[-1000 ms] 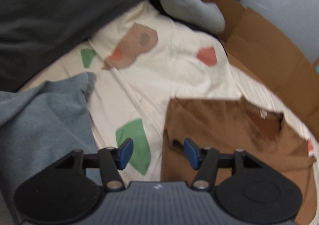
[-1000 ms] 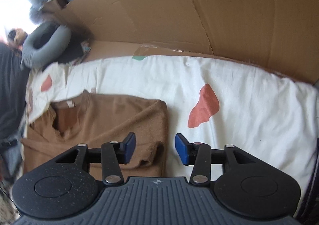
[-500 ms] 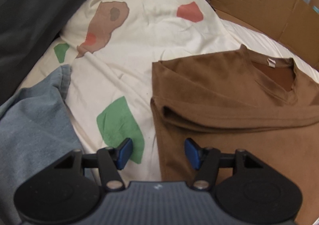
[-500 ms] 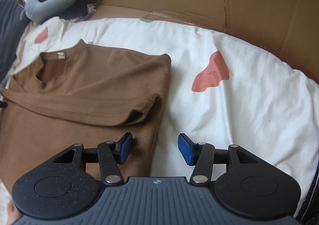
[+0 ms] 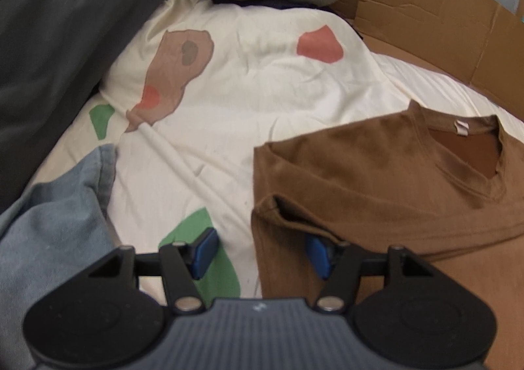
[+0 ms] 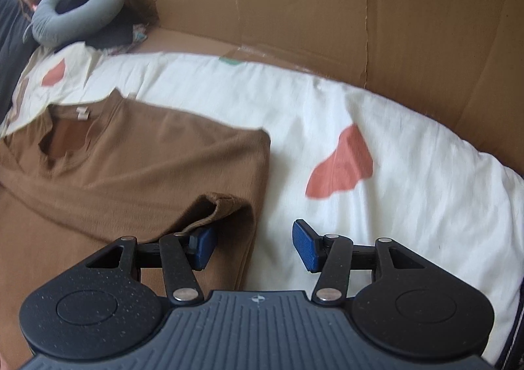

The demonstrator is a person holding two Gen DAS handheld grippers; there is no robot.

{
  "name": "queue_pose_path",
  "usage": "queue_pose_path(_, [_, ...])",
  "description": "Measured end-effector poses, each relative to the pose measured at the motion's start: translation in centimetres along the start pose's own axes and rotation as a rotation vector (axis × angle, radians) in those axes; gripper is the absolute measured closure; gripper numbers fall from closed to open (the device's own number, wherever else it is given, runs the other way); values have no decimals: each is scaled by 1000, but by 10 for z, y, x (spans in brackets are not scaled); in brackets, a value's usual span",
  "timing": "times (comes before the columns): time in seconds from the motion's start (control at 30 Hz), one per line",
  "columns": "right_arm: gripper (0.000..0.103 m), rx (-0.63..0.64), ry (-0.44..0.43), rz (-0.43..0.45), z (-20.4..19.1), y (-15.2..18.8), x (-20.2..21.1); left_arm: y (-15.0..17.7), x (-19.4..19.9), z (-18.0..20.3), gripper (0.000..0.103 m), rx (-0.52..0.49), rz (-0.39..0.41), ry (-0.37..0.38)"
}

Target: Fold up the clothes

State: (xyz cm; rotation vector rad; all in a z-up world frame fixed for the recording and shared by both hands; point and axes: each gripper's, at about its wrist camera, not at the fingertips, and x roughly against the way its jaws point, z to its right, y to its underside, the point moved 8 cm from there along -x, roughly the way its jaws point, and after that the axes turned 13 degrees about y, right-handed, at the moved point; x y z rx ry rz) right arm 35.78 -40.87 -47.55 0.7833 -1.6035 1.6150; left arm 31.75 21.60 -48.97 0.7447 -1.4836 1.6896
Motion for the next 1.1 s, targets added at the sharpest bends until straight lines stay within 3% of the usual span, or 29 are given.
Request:
queue_pose_path(0.37, [46,-17,26,96,-2,-18,4,-16,-1,-1,42,19,51,-18])
queue_pose_path(0.6, [46,14,4,134,-13,-23,10,-17,9,11,50,-49,106,-14])
queue_pose_path(0.7, [50,34,-7,129,-20,-21,6,-17,7,11,57,-55,107,-2])
queue_pose_path(0.83, [56,44,-14,125,-23,-21,3,-14,1,6,58,-38,92,3])
queue_pose_path(0.87, [59,44,-14,126,-24,-22,3,-14,1,4,60,-29,91,8])
queue_pose_path(0.93, [73,49,-8,124,-23,-23,2,-15,2,2,78,-19,100,19])
queue_pose_path(0.97, [86,54,-1,125,-23,-24,1,-16,3,3,92,-18,110,26])
queue_pose_path(1.0, [96,50,-1,127,-21,-26,2,-17,5,3,92,-18,120,29])
queue_pose_path(1.1, [99,40,2,135,-19,-30,5,-17,11,2,94,-13,150,26])
